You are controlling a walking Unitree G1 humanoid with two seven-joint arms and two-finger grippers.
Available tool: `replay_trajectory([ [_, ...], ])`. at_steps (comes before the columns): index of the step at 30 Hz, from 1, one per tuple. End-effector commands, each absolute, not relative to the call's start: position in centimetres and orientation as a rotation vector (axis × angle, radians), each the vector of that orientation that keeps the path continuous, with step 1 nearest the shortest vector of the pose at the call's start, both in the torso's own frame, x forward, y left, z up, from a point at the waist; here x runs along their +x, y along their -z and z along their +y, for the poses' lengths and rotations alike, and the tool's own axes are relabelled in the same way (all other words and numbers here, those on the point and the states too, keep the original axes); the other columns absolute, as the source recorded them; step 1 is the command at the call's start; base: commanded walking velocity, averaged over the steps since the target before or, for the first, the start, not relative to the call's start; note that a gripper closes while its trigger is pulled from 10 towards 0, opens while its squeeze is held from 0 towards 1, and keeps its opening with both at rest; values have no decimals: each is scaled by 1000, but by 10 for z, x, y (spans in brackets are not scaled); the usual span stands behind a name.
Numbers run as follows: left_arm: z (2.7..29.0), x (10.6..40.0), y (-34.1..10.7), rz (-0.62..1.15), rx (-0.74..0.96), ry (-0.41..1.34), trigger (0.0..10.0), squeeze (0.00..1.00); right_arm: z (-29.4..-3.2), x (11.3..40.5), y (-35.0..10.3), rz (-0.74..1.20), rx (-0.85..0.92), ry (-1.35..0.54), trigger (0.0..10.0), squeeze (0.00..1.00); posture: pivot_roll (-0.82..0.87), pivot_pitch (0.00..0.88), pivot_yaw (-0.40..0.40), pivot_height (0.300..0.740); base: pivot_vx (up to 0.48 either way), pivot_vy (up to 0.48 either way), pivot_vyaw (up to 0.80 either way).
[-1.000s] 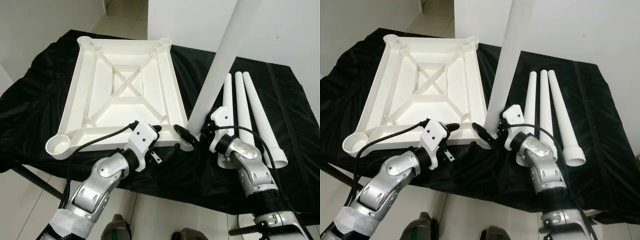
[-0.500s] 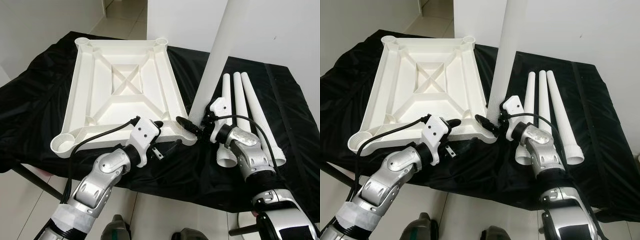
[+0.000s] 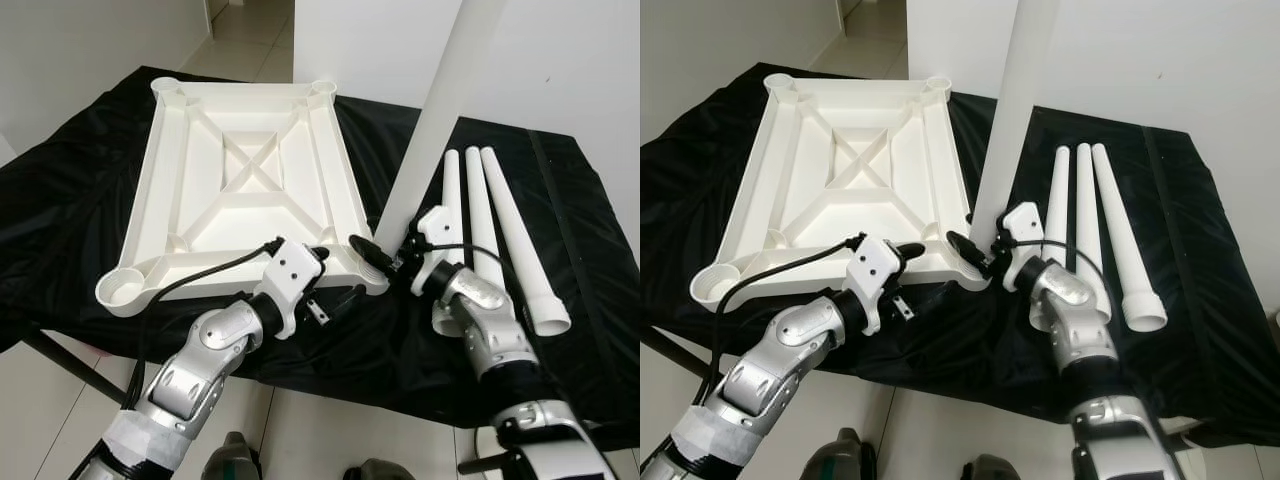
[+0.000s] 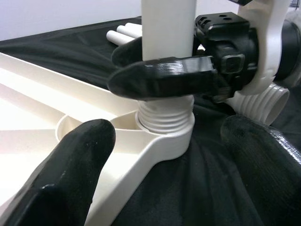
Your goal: Building children table
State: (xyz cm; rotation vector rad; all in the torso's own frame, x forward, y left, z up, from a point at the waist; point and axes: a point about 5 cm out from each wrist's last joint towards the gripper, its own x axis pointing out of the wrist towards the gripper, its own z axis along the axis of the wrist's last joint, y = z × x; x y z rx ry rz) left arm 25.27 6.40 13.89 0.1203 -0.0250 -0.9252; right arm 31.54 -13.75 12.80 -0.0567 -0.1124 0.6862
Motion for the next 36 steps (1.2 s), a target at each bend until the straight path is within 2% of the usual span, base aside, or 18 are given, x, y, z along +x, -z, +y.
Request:
replay_trajectory([
  [1, 61, 248, -139, -20, 120, 993, 10000, 0, -142, 315, -121, -84, -49, -587, 10000, 0, 38, 21, -13, 740, 0, 0, 0],
  [7, 62, 248, -139, -13, 117, 993, 10000, 0, -139, 308, -116, -85, 1, -334, 10000, 0, 30, 29, -10, 740, 0, 0, 0],
  [9, 62, 248, -139, -13, 117, 993, 10000, 0, -139, 308, -116, -85, 1, -334, 10000, 0, 30, 29, -10, 740, 0, 0, 0],
  [12, 61, 248, -138, -9, 124, 1011, 10000, 0, -130, 300, -111, -56, 45, -154, 10000, 0, 27, 28, -11, 740, 0, 0, 0],
  [21, 60, 251, -140, -15, 125, 1011, 10000, 0, -114, 291, -105, -34, 69, -127, 10000, 0, 28, 8, -16, 740, 0, 0, 0],
  [22, 59, 252, -140, -18, 124, 1012, 10000, 0, -114, 291, -107, -40, 80, -140, 10000, 659, 26, 1, -18, 740, 0, 0, 0],
  [24, 58, 253, -140, -19, 124, 1012, 10000, 0, -114, 290, -108, -45, 84, -143, 10000, 659, 26, 1, -18, 740, 0, 0, 0],
  [25, 58, 253, -139, -18, 124, 1012, 10000, 0, -116, 291, -111, -66, 89, -168, 10000, 1000, 24, 0, -18, 740, 0, 0, 0],
  [34, 57, 254, -137, -12, 118, 1007, 10000, 0, -129, 301, -130, -136, 20, -396, 10000, 1000, 28, 0, -23, 740, 0, 0, 0],
  [35, 57, 254, -137, -14, 118, 1006, 10000, 0, -130, 302, -131, -133, 1, -449, 10000, 137, 28, 0, -23, 740, 0, 0, 0],
  [36, 57, 254, -138, -16, 118, 1005, 10000, 0, -130, 303, -132, -125, -22, -514, 10000, 0, 30, 0, -26, 740, 0, 0, 0],
])
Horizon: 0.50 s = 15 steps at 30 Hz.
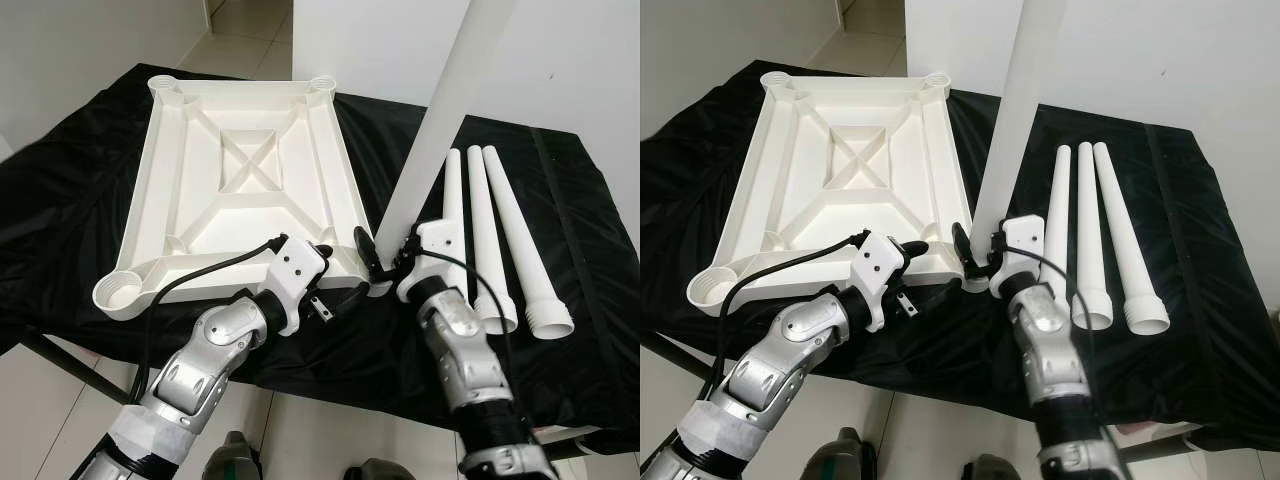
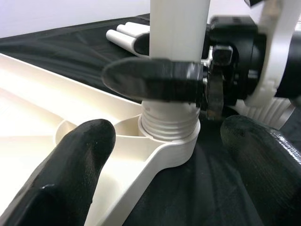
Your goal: Building children table
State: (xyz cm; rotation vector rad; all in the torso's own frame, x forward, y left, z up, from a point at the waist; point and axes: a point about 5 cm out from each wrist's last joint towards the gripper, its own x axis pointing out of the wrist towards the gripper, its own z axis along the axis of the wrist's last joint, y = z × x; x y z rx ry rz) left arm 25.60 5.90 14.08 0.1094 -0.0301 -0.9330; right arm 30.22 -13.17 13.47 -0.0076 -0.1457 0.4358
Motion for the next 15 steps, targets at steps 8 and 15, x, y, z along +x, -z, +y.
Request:
replay_trajectory([
  [8, 55, 251, -136, -12, 120, 1018, 10000, 0, -127, 308, -126, -58, -128, -799, 10000, 0, 51, 0, -40, 740, 0, 0, 0],
  [15, 58, 243, -134, 21, 118, 1062, 10000, 0, -131, 317, -118, -13, -161, -847, 0, 0, 74, 0, -43, 740, 0, 0, 0],
])
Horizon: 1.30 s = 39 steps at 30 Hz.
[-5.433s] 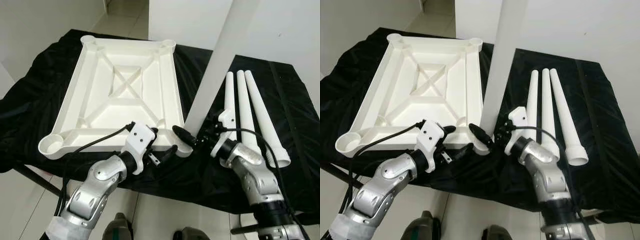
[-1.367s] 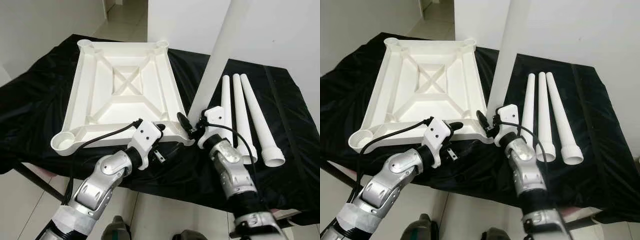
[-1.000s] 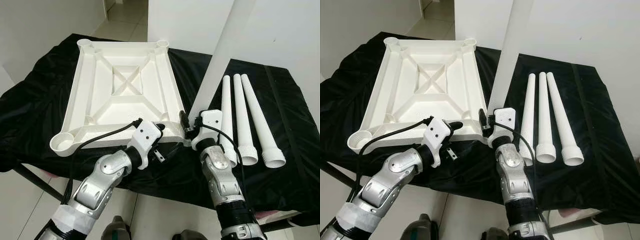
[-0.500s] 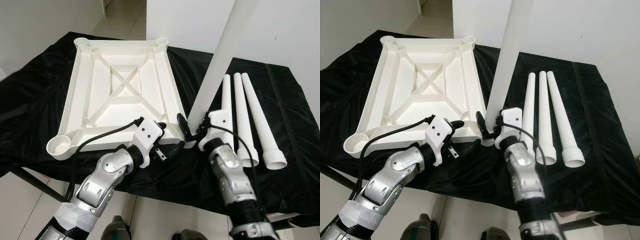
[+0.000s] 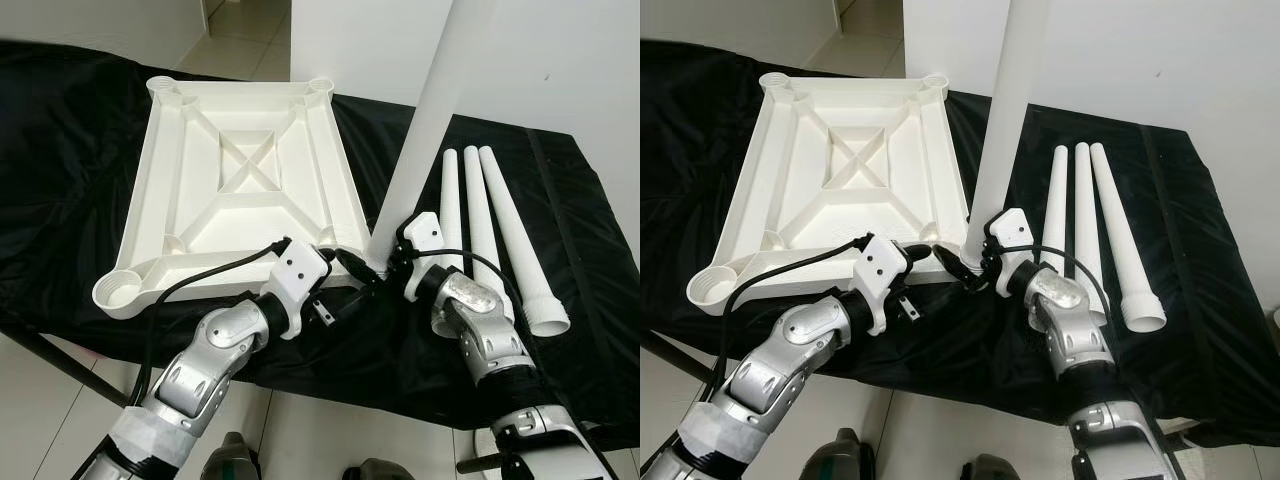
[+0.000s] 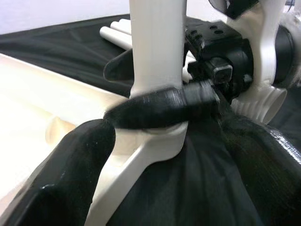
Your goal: Building children table
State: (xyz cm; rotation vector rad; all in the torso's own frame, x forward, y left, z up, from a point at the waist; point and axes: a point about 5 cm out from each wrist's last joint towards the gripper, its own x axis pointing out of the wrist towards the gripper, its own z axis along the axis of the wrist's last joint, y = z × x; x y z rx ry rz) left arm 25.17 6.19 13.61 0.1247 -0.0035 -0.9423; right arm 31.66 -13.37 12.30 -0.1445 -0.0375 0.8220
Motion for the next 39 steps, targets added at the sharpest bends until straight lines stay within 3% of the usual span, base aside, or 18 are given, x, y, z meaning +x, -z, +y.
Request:
replay_trajectory([
  [1, 59, 242, -133, 30, 120, 1069, 10000, 0, -133, 318, -118, -11, -150, -843, 0, 0, 74, 0, -43, 740, 0, 0, 0],
  [13, 65, 239, -130, 60, 128, 1078, 10000, 0, -135, 320, -117, -44, -84, -815, 0, 0, 70, 0, -33, 740, 0, 0, 0],
  [14, 65, 239, -130, 59, 130, 1078, 10000, 0, -134, 319, -117, -48, -67, -800, 2392, 0, 65, 0, -33, 740, 0, 0, 0],
  [15, 65, 239, -130, 59, 130, 1078, 10000, 0, -134, 319, -117, -48, -67, -800, 2392, 0, 65, 0, -33, 740, 0, 0, 0],
  [16, 65, 239, -130, 54, 135, 1078, 10000, 0, -131, 316, -118, -57, -48, -799, 10000, 0, 56, 0, -32, 740, 0, 0, 0],
  [21, 65, 238, -130, 52, 133, 1079, 10000, 0, -124, 307, -118, -84, -35, -760, 10000, 0, 54, 0, -36, 740, 0, 0, 0],
  [27, 67, 238, -130, 57, 128, 1069, 10000, 0, -124, 306, -117, -105, -54, -562, 10000, 0, 51, 0, -39, 740, 0, 0, 0],
  [33, 70, 229, -127, 93, 108, 1092, 10000, 0, -115, 302, -116, -111, 44, -357, 10000, 0, 54, 0, -36, 740, 0, 0, 0],
  [39, 74, 227, -129, 95, 108, 1093, 10000, 0, -123, 306, -109, -83, 72, -163, 10000, 0, 63, 10, -37, 740, 0, 0, 0],
])
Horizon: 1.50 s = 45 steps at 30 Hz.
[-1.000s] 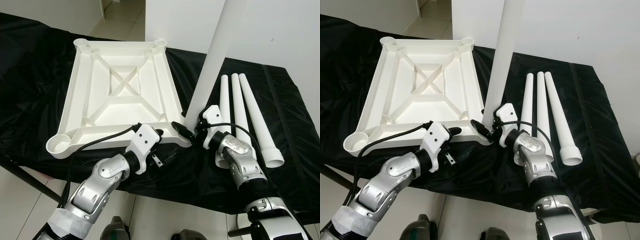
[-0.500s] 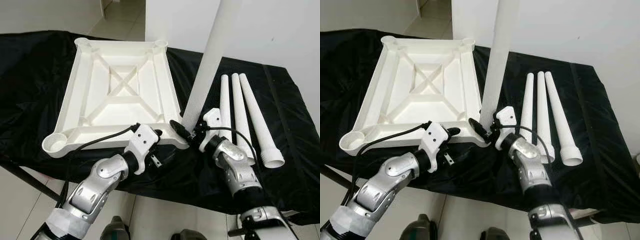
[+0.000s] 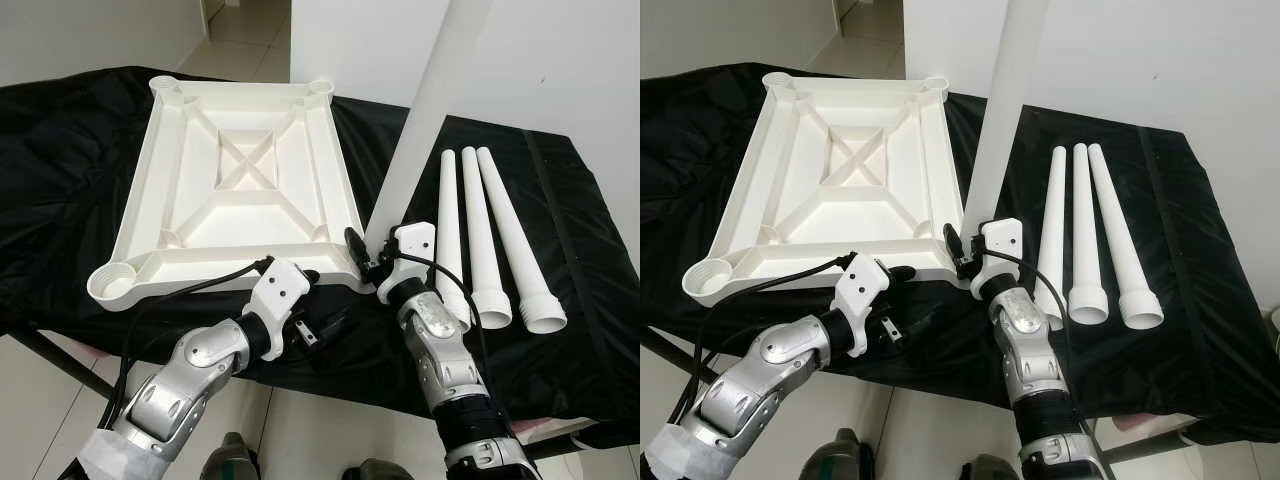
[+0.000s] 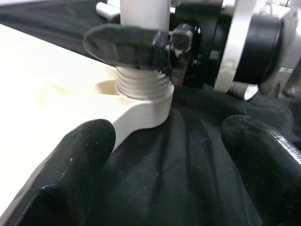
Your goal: Building children table
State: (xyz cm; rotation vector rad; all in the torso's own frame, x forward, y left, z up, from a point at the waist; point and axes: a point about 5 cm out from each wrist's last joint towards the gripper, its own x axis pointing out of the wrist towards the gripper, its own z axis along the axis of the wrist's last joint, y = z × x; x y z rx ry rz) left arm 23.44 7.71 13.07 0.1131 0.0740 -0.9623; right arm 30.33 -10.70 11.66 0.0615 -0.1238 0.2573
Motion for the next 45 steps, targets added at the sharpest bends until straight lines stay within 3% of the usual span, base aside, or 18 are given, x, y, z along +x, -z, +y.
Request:
replay_trajectory([
  [1, 75, 227, -130, 94, 107, 1091, 10000, 0, -125, 307, -108, -77, 74, -123, 10000, 0, 63, 10, -37, 740, 0, 0, 0],
  [12, 76, 231, -132, 78, 114, 1065, 10000, 0, -138, 314, -119, -108, 70, -66, 10000, 0, 64, 6, -43, 740, 0, 0, 0],
  [13, 76, 232, -133, 79, 113, 1062, 10000, 0, -137, 313, -122, -125, 83, -86, 10000, 1000, 64, 7, -44, 740, 0, 0, 0],
  [20, 77, 233, -134, 78, 114, 1056, 10000, 0, -129, 311, -133, -179, 107, -221, 10000, 1000, 59, 4, -42, 740, 0, 0, 0],
  [21, 76, 233, -134, 77, 114, 1056, 10000, 0, -130, 311, -135, -185, 91, -269, 10000, 0, 58, 4, -41, 740, 0, 0, 0],
  [29, 74, 233, -135, 75, 113, 1072, 10000, 0, -143, 316, -139, -128, 14, -578, 10000, 0, 53, 0, -27, 740, 0, 0, 0],
  [39, 72, 235, -137, 73, 115, 1085, 10000, 0, -148, 323, -130, -56, -88, -747, 10000, 0, 53, 0, -18, 740, 0, 0, 0],
  [40, 72, 236, -136, 73, 116, 1087, 10000, 0, -148, 324, -128, -37, -87, -760, 2588, 0, 54, 0, -17, 740, 0, 0, 0],
  [41, 72, 236, -136, 73, 116, 1087, 10000, 0, -148, 324, -128, -37, -87, -760, 2588, 0, 54, 0, -17, 740, 0, 0, 0],
  [42, 72, 236, -137, 70, 118, 1091, 10000, 0, -147, 324, -124, -8, -83, -791, 0, 0, 55, 0, -17, 740, 0, 0, 0],
  [45, 71, 237, -138, 67, 120, 1094, 10000, 0, -146, 323, -119, 24, -85, -828, 0, 0, 55, 0, -17, 740, 0, 0, 0],
])
